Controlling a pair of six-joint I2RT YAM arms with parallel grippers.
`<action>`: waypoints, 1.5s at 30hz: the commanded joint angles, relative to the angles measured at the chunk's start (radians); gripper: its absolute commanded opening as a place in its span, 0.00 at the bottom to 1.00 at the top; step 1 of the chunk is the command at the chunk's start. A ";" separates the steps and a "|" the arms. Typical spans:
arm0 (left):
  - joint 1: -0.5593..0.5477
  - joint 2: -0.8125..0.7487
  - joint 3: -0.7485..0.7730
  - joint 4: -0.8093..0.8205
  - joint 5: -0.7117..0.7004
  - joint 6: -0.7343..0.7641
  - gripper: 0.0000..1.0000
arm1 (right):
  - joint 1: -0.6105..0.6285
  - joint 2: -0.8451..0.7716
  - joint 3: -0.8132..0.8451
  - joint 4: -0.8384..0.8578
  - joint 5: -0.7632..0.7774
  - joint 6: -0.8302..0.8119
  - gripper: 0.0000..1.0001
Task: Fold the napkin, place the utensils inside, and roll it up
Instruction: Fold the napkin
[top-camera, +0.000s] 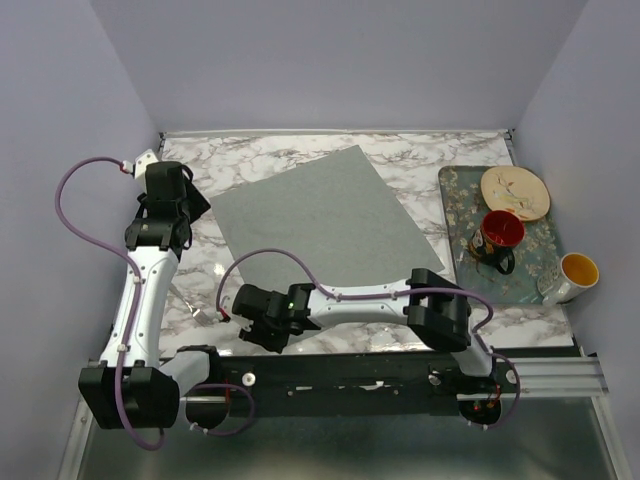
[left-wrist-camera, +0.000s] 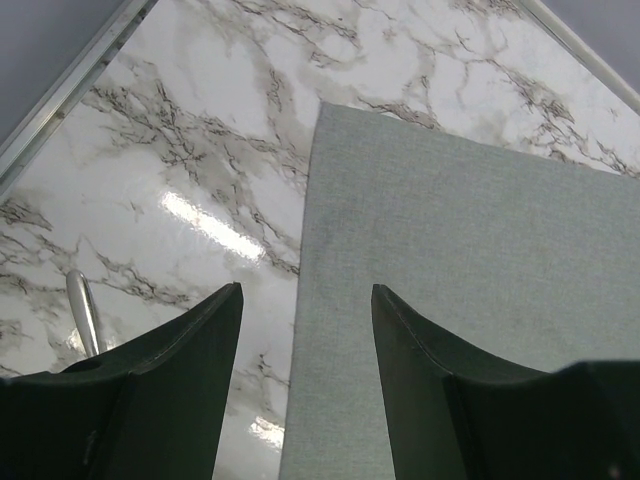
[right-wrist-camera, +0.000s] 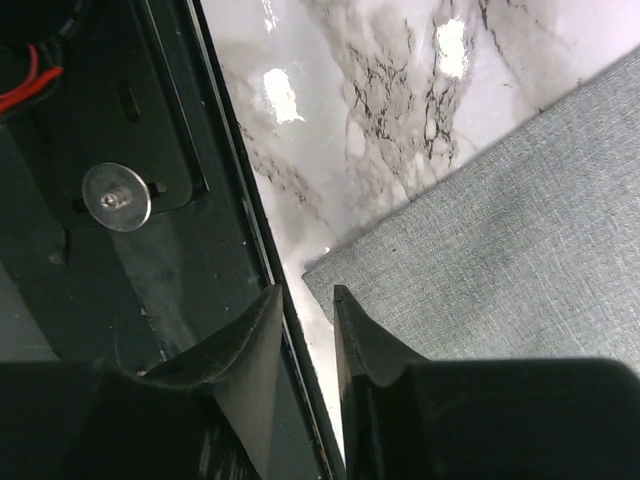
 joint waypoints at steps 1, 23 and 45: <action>0.016 0.008 -0.001 0.013 0.024 0.010 0.64 | 0.011 0.041 -0.007 -0.009 0.027 -0.032 0.37; 0.030 0.039 -0.015 0.031 0.024 0.017 0.64 | 0.031 0.069 -0.056 0.011 0.197 0.012 0.06; 0.030 0.143 -0.043 0.163 0.196 0.005 0.63 | -0.526 -0.292 -0.231 0.127 -0.115 0.029 0.01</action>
